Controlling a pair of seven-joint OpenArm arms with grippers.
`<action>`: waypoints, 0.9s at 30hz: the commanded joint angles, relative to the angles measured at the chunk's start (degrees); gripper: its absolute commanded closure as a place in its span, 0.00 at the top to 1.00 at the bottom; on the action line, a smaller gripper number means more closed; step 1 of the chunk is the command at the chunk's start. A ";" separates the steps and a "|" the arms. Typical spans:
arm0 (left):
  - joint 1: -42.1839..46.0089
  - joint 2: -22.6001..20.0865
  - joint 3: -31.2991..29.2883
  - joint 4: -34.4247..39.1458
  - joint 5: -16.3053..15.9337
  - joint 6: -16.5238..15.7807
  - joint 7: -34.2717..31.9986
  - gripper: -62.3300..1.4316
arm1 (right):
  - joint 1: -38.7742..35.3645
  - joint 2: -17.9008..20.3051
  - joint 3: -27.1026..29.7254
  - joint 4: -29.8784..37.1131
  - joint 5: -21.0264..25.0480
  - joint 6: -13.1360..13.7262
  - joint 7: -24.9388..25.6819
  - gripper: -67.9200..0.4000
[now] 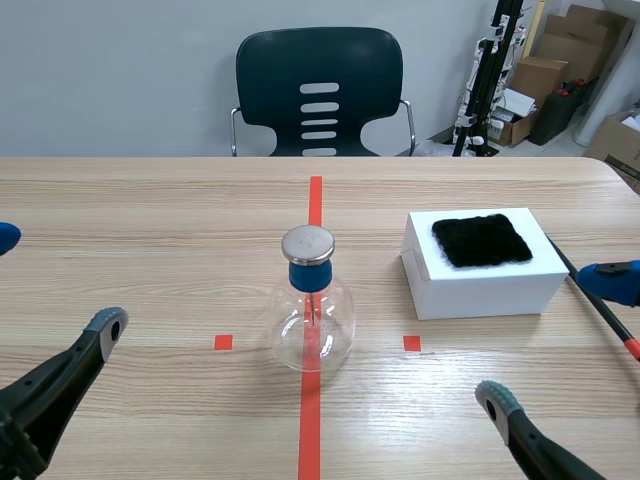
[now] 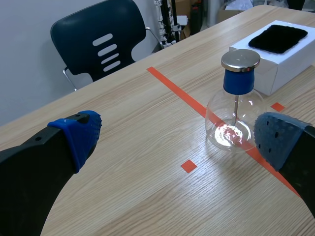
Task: Do the electroscope experiment. pick up the black charging rod
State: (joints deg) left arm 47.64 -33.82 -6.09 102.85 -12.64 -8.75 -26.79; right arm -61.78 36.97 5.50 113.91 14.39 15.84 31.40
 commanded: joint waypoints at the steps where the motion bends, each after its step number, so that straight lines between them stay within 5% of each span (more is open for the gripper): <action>1: 0.09 -0.33 0.02 0.44 -0.59 0.07 -0.79 1.00 | -0.13 0.15 0.55 1.16 0.22 0.00 0.66 1.00; 27: -0.50 -0.33 0.02 0.17 -0.59 0.07 -0.76 1.00 | -0.13 0.15 0.59 1.16 0.17 0.00 0.15 1.00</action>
State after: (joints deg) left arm 47.62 -33.82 -6.09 102.85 -12.64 -8.75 -26.79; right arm -61.78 36.97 5.52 113.91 14.39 15.84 30.70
